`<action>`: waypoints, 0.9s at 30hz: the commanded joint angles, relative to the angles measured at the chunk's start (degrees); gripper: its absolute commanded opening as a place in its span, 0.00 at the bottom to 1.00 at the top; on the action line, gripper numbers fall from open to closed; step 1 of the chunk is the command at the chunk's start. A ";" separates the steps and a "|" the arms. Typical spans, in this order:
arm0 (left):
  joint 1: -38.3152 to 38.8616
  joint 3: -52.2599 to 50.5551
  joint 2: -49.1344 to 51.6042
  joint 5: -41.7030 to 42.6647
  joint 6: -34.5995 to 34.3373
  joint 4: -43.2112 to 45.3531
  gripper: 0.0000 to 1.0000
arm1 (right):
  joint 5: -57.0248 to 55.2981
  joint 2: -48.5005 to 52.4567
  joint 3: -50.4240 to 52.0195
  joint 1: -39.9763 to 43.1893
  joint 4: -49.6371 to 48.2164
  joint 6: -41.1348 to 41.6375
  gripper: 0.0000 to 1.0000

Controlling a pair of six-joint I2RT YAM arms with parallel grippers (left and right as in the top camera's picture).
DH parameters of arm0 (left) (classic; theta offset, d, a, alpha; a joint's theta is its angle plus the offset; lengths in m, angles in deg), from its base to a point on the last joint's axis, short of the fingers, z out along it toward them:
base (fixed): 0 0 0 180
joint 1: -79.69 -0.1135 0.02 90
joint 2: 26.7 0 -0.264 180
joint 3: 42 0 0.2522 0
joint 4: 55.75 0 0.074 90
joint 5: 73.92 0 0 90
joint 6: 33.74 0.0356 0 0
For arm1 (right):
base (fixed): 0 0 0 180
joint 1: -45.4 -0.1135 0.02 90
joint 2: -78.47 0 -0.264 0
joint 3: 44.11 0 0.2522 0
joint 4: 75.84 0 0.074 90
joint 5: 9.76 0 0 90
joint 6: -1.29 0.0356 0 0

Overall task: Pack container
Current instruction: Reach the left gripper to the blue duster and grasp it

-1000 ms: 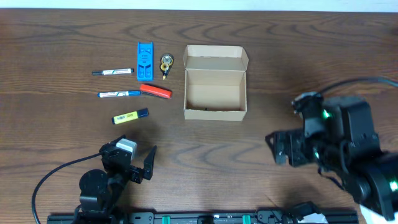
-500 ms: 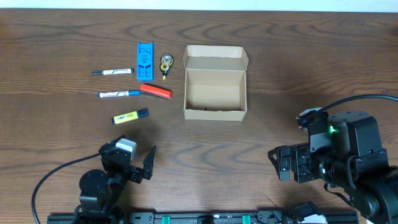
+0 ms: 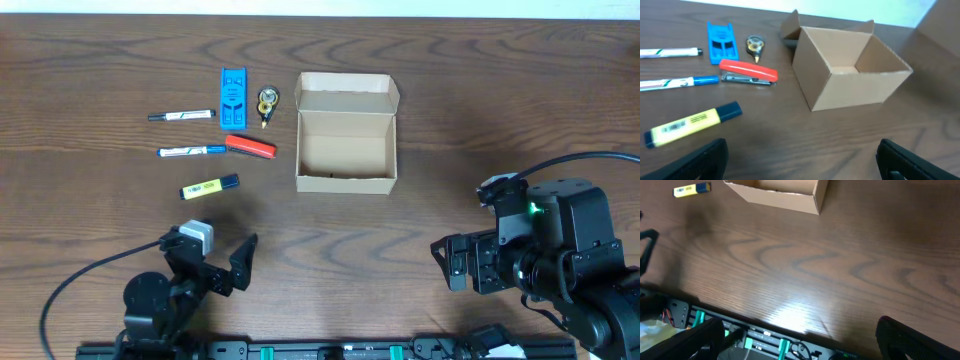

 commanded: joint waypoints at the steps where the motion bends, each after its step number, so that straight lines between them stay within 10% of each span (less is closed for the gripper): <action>1: -0.35 8.96 6.75 -4.02 -1.79 0.20 0.95 | 0.46 0.02 0.35 0.46 0.04 0.61 0.99; 19: -0.35 55.30 65.42 -14.12 7.72 -12.66 0.95 | 0.46 0.02 0.35 0.46 0.04 0.61 0.99; 27: -0.31 57.31 75.49 -13.64 7.65 -4.66 0.95 | 0.46 0.02 0.35 0.46 0.04 0.61 0.99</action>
